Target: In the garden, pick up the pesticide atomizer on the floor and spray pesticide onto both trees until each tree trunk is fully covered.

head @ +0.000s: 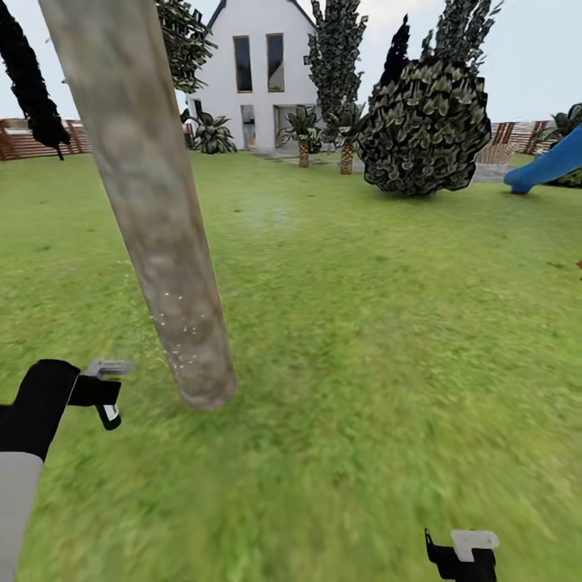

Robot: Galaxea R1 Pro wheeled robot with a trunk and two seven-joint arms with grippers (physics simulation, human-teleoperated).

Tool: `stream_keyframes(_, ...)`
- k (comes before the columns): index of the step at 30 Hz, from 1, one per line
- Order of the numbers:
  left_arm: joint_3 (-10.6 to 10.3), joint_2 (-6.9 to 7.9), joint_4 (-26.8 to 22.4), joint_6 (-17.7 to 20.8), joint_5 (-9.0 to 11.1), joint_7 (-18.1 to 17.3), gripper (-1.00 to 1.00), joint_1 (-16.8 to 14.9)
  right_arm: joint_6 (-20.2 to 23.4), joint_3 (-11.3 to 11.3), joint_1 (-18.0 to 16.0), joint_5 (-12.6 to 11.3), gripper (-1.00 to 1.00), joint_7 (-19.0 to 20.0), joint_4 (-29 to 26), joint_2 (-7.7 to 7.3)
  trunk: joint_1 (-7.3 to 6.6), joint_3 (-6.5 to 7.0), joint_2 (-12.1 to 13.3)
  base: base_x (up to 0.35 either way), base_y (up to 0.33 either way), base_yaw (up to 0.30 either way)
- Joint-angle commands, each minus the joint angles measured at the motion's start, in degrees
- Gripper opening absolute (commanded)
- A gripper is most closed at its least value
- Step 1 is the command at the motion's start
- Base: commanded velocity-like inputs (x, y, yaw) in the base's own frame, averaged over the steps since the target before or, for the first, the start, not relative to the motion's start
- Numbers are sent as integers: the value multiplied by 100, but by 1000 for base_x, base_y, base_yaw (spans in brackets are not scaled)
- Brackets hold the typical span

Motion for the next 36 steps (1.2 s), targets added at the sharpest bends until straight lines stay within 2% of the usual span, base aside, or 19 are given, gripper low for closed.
stream_keyframes(1,-22,-34,-27,13,-72,-62,-100,-8,-17,-17,-5,62,100,-45,11,-2,-1,-5,-2,0,0,255)
stream_keyframes(4,-23,-137,-73,12,-69,-58,-100,-17,-17,-20,-5,63,100,-45,11,-2,-1,-5,-2,0,0,51)
stream_keyframes(8,-79,-133,-79,-7,-109,-45,-100,-11,-17,-20,-5,71,100,-45,11,-2,-1,-5,-2,0,0,1)
stream_keyframes(15,-24,-132,-70,2,-107,-31,-100,-11,-17,-21,-5,70,100,-45,10,-5,-1,-5,-2,161,-48,0)
stream_keyframes(36,-33,-141,-42,1,-125,-18,-100,-11,-17,-12,-5,71,100,-36,11,-2,-1,-5,-2,3,-264,0)
